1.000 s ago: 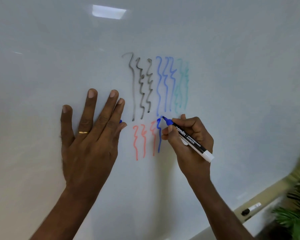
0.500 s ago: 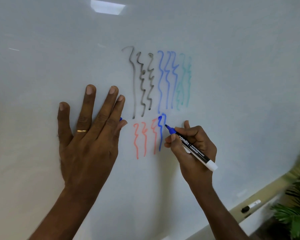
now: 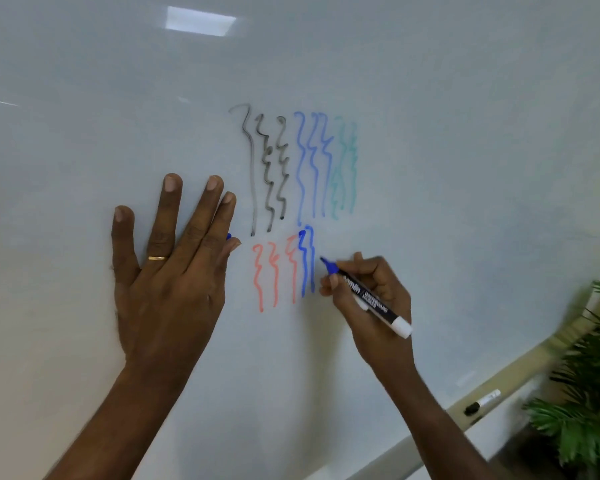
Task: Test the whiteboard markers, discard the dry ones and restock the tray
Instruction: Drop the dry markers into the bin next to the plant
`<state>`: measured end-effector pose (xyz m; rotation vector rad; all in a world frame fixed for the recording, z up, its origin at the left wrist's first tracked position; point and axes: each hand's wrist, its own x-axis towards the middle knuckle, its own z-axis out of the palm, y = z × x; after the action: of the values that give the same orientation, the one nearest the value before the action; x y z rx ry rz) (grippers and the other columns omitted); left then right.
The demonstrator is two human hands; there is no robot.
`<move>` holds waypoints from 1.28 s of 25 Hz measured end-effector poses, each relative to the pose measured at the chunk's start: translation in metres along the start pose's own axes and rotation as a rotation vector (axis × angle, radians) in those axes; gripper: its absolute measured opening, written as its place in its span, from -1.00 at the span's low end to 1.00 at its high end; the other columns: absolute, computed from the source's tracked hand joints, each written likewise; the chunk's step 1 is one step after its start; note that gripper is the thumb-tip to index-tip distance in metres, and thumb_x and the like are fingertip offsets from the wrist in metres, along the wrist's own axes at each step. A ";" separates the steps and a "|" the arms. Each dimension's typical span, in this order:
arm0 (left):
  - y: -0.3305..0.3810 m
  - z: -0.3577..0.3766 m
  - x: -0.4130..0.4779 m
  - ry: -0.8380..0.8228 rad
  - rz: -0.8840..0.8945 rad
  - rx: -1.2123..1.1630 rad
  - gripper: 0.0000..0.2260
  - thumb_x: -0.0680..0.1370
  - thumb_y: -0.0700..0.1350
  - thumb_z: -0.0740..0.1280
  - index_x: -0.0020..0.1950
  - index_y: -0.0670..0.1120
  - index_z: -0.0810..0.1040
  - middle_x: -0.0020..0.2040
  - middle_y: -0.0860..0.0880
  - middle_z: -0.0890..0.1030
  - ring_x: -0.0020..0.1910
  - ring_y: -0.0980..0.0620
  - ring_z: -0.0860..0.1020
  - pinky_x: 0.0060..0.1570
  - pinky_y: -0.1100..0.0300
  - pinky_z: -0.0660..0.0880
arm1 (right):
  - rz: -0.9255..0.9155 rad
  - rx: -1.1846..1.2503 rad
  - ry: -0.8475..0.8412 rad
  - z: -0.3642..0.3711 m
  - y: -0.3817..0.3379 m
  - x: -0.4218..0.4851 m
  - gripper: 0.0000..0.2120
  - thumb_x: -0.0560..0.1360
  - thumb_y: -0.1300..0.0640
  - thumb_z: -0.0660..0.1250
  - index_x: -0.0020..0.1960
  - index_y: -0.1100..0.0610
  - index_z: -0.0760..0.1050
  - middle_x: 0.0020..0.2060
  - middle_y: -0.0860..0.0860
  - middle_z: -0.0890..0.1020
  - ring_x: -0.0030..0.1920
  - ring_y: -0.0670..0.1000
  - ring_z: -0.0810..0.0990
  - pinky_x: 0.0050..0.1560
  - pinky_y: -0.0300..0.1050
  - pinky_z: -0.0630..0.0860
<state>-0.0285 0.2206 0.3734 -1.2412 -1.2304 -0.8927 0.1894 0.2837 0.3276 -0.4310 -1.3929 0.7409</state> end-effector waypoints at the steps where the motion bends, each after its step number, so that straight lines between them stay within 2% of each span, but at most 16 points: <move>1: 0.000 0.000 0.000 -0.001 -0.002 0.003 -0.57 0.72 -0.05 0.23 0.59 -0.07 0.31 0.58 0.02 0.31 0.59 -0.12 0.24 0.53 -0.24 0.13 | -0.008 0.043 0.013 0.003 -0.006 0.011 -0.83 0.53 0.40 0.40 -0.02 0.16 0.56 -0.22 0.17 0.72 -0.18 0.17 0.73 0.41 -0.20 0.36; 3: 0.000 0.000 -0.001 0.002 -0.001 0.017 -0.57 0.72 -0.04 0.24 0.59 -0.06 0.31 0.58 0.02 0.32 0.58 -0.12 0.26 0.52 -0.25 0.17 | -0.031 0.098 0.021 0.009 -0.013 0.027 -0.87 0.53 0.38 0.41 -0.01 0.18 0.56 -0.21 0.17 0.72 -0.17 0.17 0.73 0.38 -0.23 0.38; 7: -0.001 0.001 0.001 0.008 0.003 0.039 -0.58 0.72 -0.03 0.24 0.58 -0.05 0.33 0.57 0.03 0.34 0.58 -0.11 0.27 0.52 -0.24 0.18 | -0.058 0.048 0.074 0.008 0.001 0.022 -0.90 0.50 0.28 0.43 -0.06 0.11 0.56 -0.25 0.12 0.73 -0.18 0.22 0.71 0.55 -0.04 0.26; 9: 0.000 0.002 0.000 0.019 0.006 0.045 -0.58 0.72 -0.03 0.23 0.58 -0.05 0.32 0.57 0.04 0.33 0.58 -0.11 0.27 0.52 -0.24 0.19 | -0.022 0.028 0.063 0.003 0.017 0.002 -0.85 0.48 0.25 0.45 -0.08 0.02 0.58 -0.25 0.10 0.74 -0.04 0.27 0.71 0.54 -0.06 0.27; 11: 0.001 0.003 0.001 0.023 0.012 0.061 -0.58 0.72 -0.03 0.23 0.59 -0.04 0.31 0.57 0.04 0.33 0.57 -0.11 0.27 0.51 -0.25 0.21 | 0.048 0.011 0.042 -0.003 0.028 -0.017 -0.86 0.48 0.23 0.47 -0.07 0.01 0.60 -0.22 0.11 0.74 0.15 0.42 0.62 0.47 -0.20 0.30; 12: 0.000 0.003 0.001 0.018 0.016 0.068 -0.58 0.72 -0.03 0.23 0.59 -0.03 0.31 0.57 0.04 0.33 0.57 -0.11 0.27 0.51 -0.25 0.21 | 0.072 -0.014 0.028 -0.007 0.030 -0.023 -0.85 0.48 0.24 0.47 -0.06 0.01 0.61 -0.21 0.11 0.73 0.14 0.43 0.61 0.45 -0.24 0.32; 14: 0.000 0.002 0.002 0.002 0.021 0.057 -0.58 0.72 -0.04 0.24 0.58 -0.01 0.32 0.57 0.03 0.34 0.57 -0.11 0.27 0.52 -0.25 0.19 | 0.078 -0.093 -0.010 -0.015 0.024 -0.026 -0.80 0.51 0.30 0.46 -0.03 0.01 0.61 -0.23 0.10 0.71 -0.01 0.35 0.67 0.47 -0.05 0.37; 16: -0.001 0.000 0.003 0.009 0.024 0.013 -0.60 0.71 -0.07 0.27 0.56 -0.02 0.37 0.54 0.02 0.38 0.56 -0.11 0.30 0.52 -0.25 0.21 | 0.131 -0.028 -0.048 -0.017 0.005 -0.026 -0.87 0.54 0.33 0.43 0.03 0.15 0.59 -0.18 0.12 0.70 -0.08 0.23 0.70 0.26 0.13 0.55; 18: -0.001 -0.004 0.002 0.050 0.033 -0.071 -0.64 0.69 -0.13 0.31 0.50 -0.06 0.46 0.48 0.00 0.46 0.51 -0.13 0.39 0.47 -0.26 0.29 | 0.164 0.077 -0.026 -0.015 -0.012 -0.028 -0.88 0.54 0.32 0.39 0.06 0.23 0.51 -0.15 0.20 0.69 -0.12 0.19 0.70 -0.03 -0.02 0.63; 19: -0.001 -0.006 -0.001 0.065 0.043 -0.162 -0.67 0.68 -0.16 0.31 0.46 -0.08 0.50 0.43 0.00 0.51 0.45 -0.12 0.46 0.44 -0.23 0.35 | 0.179 0.109 -0.003 -0.012 -0.020 -0.030 -0.87 0.54 0.31 0.37 0.05 0.25 0.45 -0.17 0.23 0.69 -0.17 0.17 0.69 -0.10 -0.11 0.62; 21: -0.003 -0.011 -0.005 0.021 0.032 -0.428 -0.70 0.71 -0.09 0.27 0.44 -0.09 0.50 0.31 0.00 0.60 0.25 -0.07 0.63 0.33 0.01 0.49 | 0.233 0.130 0.026 -0.008 -0.031 -0.037 -0.81 0.53 0.27 0.37 0.01 0.24 0.35 -0.28 0.22 0.68 -0.29 0.13 0.65 -0.16 -0.23 0.57; 23: -0.004 -0.022 -0.008 -0.130 -0.098 -0.666 -0.66 0.72 0.12 0.13 0.44 0.04 0.43 0.14 0.08 0.67 -0.03 -0.01 0.68 0.04 0.18 0.57 | 0.262 0.080 0.023 -0.007 -0.036 -0.047 -0.80 0.52 0.18 0.43 -0.02 0.17 0.39 -0.38 0.15 0.62 -0.37 0.09 0.59 -0.17 -0.25 0.54; 26: 0.002 -0.044 -0.017 -0.216 -0.382 -0.874 -0.79 0.68 0.21 0.10 0.29 0.34 0.40 -0.01 0.14 0.58 -0.31 -0.07 0.58 -0.29 0.11 0.53 | 0.307 0.129 -0.033 -0.011 -0.045 -0.060 -0.70 0.44 -0.07 0.54 -0.02 0.11 0.56 -0.31 0.12 0.62 -0.33 0.08 0.59 -0.14 -0.17 0.55; 28: 0.011 -0.057 -0.034 -0.227 -0.559 -0.999 -0.83 0.63 0.11 0.13 0.16 0.34 0.41 -0.09 0.12 0.51 -0.36 -0.10 0.48 -0.31 -0.02 0.46 | 0.323 0.229 -0.094 -0.013 -0.050 -0.069 -0.62 0.42 -0.18 0.50 0.02 0.11 0.62 -0.26 0.19 0.65 -0.26 0.11 0.61 -0.13 -0.12 0.57; 30: 0.022 -0.071 -0.057 -0.316 -0.688 -1.112 -0.83 0.60 0.08 0.11 0.10 0.27 0.46 -0.17 0.09 0.49 -0.31 -0.02 0.45 -0.22 0.08 0.49 | 0.347 0.287 -0.128 -0.015 -0.055 -0.079 -0.76 0.52 -0.06 0.37 0.02 0.10 0.63 -0.25 0.25 0.66 -0.29 0.13 0.60 -0.15 -0.11 0.57; 32: 0.031 -0.084 -0.081 -0.443 -0.754 -1.205 -0.82 0.63 0.04 0.13 0.16 0.20 0.48 -0.17 0.10 0.51 -0.22 0.05 0.48 -0.12 0.16 0.49 | 0.379 0.262 -0.135 -0.014 -0.055 -0.090 -0.84 0.55 0.10 0.24 -0.01 0.12 0.58 -0.27 0.27 0.67 -0.36 0.14 0.56 -0.19 -0.10 0.56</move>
<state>0.0027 0.1335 0.2969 -1.9974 -1.5893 -2.2008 0.2140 0.1853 0.2973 -0.4488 -1.3301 1.2663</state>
